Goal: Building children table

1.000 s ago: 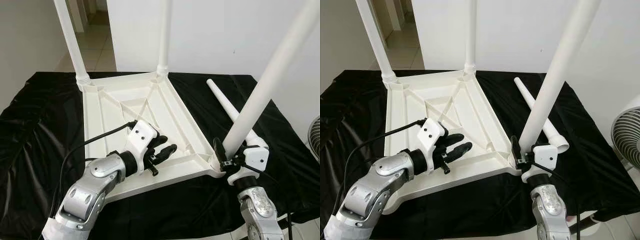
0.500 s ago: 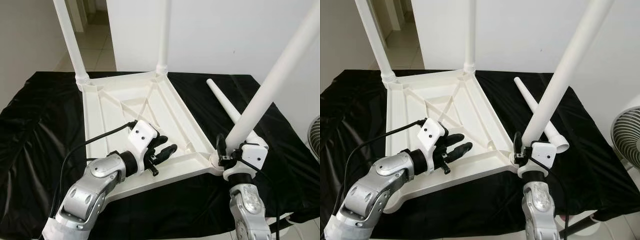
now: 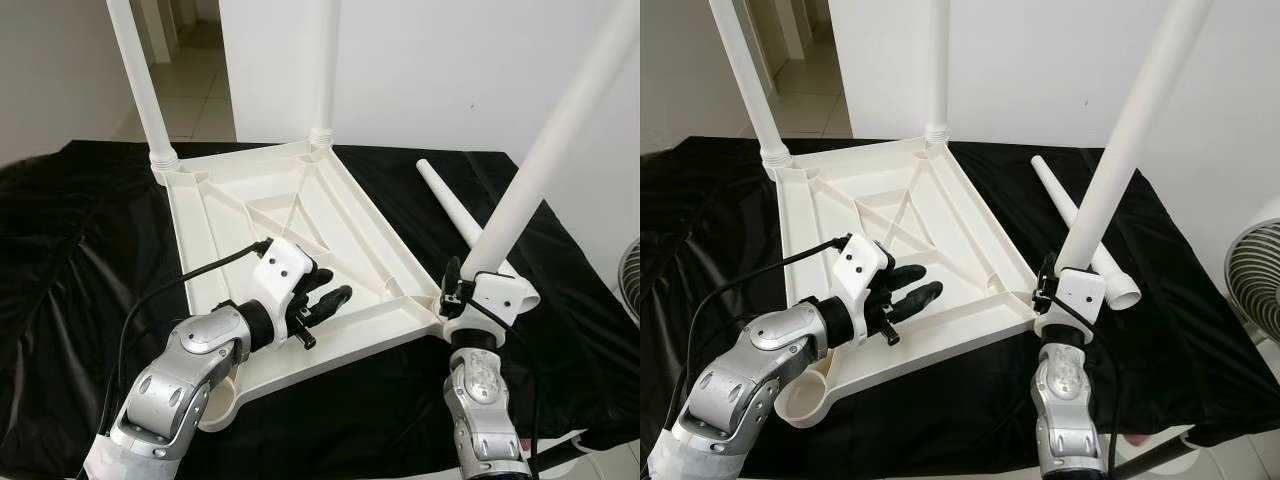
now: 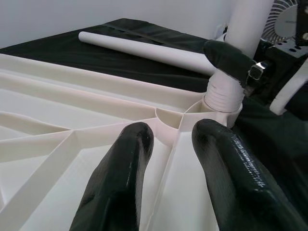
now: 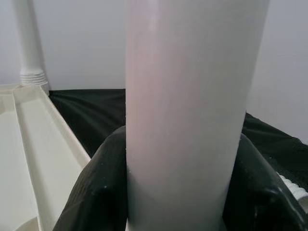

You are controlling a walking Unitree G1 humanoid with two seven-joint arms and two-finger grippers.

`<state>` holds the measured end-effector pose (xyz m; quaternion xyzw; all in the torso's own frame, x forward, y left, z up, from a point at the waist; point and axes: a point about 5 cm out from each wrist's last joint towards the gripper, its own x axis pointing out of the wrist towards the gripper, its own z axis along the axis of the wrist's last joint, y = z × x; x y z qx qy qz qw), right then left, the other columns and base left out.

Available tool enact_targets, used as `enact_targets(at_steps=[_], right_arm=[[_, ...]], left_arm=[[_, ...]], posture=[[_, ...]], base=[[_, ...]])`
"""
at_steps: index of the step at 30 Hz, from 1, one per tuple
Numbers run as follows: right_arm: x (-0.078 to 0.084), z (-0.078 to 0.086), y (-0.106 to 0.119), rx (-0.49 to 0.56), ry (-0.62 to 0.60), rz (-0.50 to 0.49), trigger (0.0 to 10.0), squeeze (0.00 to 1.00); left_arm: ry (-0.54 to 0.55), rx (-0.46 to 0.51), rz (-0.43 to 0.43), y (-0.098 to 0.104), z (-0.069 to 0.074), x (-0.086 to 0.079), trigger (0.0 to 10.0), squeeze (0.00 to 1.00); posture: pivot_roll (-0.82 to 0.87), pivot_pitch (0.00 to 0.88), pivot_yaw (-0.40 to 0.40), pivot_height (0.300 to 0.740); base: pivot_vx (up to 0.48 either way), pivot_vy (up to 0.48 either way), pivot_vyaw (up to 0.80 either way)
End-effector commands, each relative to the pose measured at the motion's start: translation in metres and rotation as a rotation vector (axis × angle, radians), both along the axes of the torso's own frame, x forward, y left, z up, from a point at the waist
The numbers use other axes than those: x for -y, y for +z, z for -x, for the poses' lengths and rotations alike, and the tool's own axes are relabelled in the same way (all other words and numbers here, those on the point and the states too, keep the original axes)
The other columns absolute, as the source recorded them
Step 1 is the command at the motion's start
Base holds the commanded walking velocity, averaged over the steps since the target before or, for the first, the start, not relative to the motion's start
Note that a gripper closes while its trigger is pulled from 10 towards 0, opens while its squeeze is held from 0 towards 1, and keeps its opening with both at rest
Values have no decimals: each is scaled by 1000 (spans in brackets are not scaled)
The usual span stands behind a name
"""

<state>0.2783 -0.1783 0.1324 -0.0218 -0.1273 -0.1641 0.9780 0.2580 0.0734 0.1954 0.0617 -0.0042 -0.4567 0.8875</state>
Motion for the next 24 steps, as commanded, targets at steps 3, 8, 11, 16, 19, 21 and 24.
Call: enact_targets(at_steps=[3,8,11,16,19,21,24], right_arm=[[18,10,-57,-279,-153,-51,10000,0],[23,5,-59,-293,-227,-65,10000,0],[28,0,-63,-320,-282,-64,10000,0],[27,-6,-64,-326,-311,-58,10000,0],[26,-9,-65,-333,-338,-69,10000,0],[25,-11,-66,-335,-346,-71,10000,0],[23,-15,-65,-334,-344,-75,10000,0]], left_arm=[[33,6,5,2,0,1,10000,0],[31,5,7,2,1,1,10000,0],[30,5,7,2,1,2,10000,0],[28,3,9,2,2,3,10000,0],[27,2,9,1,2,3,10000,0],[27,2,9,1,2,3,10000,0],[26,2,10,1,3,4,10000,0]], posture=[[11,85,37,740],[11,85,37,740],[13,83,37,740],[14,81,35,740],[13,80,35,740],[13,80,35,740],[14,78,31,740]], base=[[0,0,0],[0,0,0],[0,0,0],[0,0,0],[0,0,0],[0,0,0],[0,0,0]])
